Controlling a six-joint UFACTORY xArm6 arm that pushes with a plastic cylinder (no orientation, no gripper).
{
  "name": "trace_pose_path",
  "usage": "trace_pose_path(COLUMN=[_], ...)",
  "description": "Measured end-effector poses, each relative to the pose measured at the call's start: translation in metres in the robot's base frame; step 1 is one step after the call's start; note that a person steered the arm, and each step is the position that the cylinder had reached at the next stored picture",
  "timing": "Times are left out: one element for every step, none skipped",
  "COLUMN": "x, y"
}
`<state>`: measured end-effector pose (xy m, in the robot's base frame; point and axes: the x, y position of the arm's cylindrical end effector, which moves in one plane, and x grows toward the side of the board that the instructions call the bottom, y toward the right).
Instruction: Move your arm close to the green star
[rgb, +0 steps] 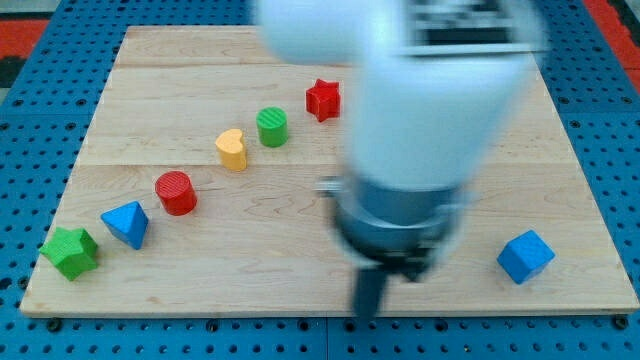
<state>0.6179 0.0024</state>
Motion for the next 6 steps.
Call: trace_pose_path(x=[0.000,0.000,-0.011,-0.044,-0.078,-0.091], y=[-0.119,-0.240,-0.306,-0.305,-0.303,-0.284])
